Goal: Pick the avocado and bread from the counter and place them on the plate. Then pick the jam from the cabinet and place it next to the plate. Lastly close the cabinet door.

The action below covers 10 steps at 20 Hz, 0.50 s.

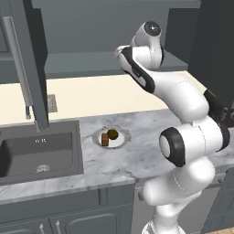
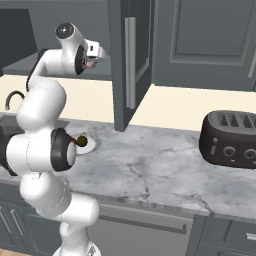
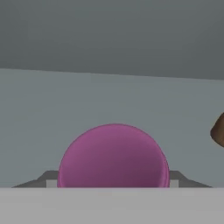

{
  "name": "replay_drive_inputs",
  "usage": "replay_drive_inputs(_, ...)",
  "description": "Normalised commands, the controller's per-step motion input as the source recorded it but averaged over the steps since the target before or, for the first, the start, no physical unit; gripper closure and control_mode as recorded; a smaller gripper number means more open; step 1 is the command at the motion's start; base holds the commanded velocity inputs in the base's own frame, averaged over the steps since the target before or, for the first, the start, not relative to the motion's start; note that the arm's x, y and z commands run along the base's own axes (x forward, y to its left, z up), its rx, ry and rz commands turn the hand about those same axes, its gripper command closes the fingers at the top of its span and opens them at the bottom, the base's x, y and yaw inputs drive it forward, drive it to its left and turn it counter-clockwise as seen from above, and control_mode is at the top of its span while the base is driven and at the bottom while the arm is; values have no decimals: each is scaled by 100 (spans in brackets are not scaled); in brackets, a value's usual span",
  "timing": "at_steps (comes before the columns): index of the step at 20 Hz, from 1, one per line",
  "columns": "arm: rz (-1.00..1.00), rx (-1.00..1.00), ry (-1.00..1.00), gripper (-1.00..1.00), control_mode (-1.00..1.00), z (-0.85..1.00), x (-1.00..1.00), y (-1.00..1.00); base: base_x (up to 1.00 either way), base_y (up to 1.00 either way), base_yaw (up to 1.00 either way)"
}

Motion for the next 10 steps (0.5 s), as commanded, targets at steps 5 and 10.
replay_drive_inputs(5, 12, 0, -1, 100, -100, 0, -86, -29, 0, 0, 0)
replay_drive_inputs(10, 12, 2, -7, 100, -100, 0, -81, -2, 0, 0, 0)
